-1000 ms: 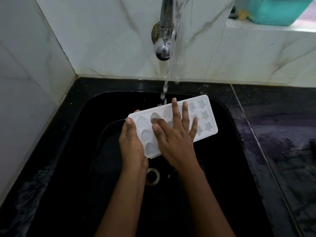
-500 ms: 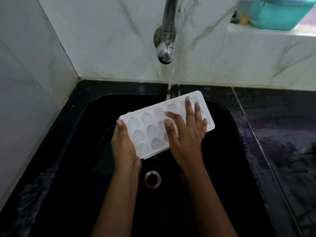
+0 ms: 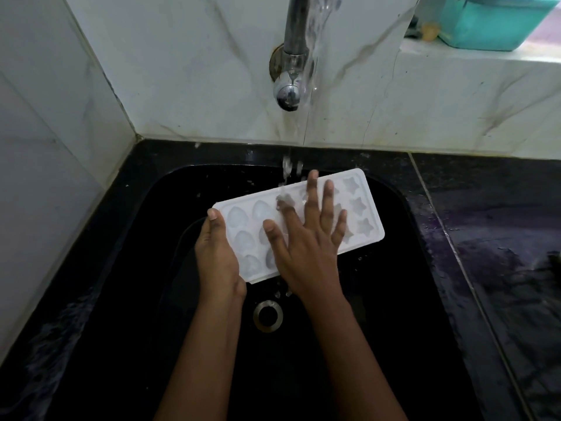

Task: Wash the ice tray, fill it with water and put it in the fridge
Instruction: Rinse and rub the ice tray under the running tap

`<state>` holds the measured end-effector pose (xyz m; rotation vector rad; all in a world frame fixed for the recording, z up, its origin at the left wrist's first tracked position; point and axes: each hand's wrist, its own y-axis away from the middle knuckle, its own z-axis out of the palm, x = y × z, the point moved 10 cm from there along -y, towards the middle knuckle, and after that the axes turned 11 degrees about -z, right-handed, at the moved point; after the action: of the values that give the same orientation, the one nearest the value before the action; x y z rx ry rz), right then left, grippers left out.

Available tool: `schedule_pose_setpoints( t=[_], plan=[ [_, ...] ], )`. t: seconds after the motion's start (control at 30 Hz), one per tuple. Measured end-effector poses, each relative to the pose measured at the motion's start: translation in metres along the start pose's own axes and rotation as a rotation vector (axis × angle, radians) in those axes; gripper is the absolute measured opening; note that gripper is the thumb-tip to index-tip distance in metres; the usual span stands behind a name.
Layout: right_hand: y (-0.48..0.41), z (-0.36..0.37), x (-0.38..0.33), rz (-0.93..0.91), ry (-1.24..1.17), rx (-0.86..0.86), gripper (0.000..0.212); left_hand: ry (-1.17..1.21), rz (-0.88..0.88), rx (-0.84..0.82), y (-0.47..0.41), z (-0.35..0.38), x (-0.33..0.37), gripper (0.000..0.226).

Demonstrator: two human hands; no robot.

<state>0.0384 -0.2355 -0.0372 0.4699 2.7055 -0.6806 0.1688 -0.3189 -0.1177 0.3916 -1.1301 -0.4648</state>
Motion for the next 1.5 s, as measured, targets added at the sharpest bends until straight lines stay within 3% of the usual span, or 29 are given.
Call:
schedule_pose_setpoints(
  t=[0.2,0.33,0.47,0.63,0.77,0.93,1.07,1.2,1.37,1.5],
  plan=[
    [0.002,-0.008,0.011,0.082,0.042,0.037,0.06,-0.033,0.04,0.018,0.004,0.001,-0.001,0.028],
    [0.0,0.002,-0.002,-0.012,0.023,-0.017,0.06,-0.002,0.073,0.056,0.002,-0.007,0.008,0.029],
    [0.003,-0.003,0.008,0.072,0.043,0.012,0.061,-0.035,0.079,0.029,0.006,-0.001,0.005,0.029],
    [0.001,0.001,-0.002,-0.014,0.01,-0.015,0.06,0.005,0.089,0.056,0.004,-0.007,0.01,0.027],
    [0.004,-0.001,0.011,0.076,0.034,-0.009,0.061,-0.035,0.103,0.044,0.007,-0.001,0.006,0.029],
    [0.001,0.001,0.002,-0.019,-0.001,-0.026,0.058,-0.001,0.118,0.066,0.005,-0.008,0.012,0.028],
    [0.003,-0.004,0.01,0.066,0.033,0.017,0.06,-0.039,0.113,0.048,0.009,-0.001,0.007,0.03],
    [0.0,0.0,0.002,-0.037,-0.009,-0.023,0.057,0.007,0.099,0.078,0.006,-0.008,0.009,0.029],
    [0.003,-0.008,0.009,0.073,0.02,0.043,0.059,-0.023,0.107,0.06,0.011,-0.001,0.004,0.029],
    [0.001,-0.001,-0.001,-0.033,0.011,-0.005,0.057,0.015,0.099,0.084,0.007,-0.008,0.009,0.029]
  ],
)
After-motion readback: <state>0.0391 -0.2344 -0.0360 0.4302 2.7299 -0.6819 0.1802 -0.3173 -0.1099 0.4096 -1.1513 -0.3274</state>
